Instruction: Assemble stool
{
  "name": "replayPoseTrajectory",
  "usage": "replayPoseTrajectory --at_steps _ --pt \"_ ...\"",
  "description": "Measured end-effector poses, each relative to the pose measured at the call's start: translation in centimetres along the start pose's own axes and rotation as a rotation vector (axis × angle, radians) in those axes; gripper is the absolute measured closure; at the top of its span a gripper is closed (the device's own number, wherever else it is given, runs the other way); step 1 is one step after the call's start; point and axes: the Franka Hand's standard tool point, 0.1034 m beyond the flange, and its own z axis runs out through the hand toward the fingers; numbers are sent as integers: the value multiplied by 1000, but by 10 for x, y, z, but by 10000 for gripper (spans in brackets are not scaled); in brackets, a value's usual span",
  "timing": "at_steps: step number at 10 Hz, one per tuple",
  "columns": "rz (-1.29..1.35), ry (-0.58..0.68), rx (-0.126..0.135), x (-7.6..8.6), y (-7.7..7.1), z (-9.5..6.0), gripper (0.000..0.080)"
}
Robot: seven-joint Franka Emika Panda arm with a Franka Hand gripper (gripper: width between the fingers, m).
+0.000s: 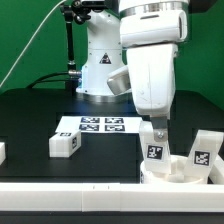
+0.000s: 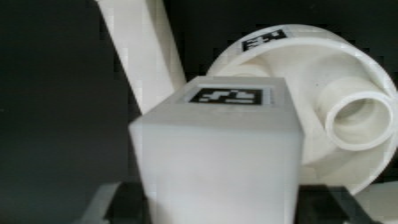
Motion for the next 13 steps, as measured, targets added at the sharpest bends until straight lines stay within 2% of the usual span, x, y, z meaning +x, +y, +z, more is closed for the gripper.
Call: replayPoseTrajectory --at_steps 6,8,10,12,13 --pt "388 1 0 1 0 0 442" --pt "621 16 -8 6 -2 1 444" --pt "788 36 -27 11 -4 2 444" --pt "983 54 -25 17 -8 4 448" --pt "1076 68 -36 19 -8 4 447"
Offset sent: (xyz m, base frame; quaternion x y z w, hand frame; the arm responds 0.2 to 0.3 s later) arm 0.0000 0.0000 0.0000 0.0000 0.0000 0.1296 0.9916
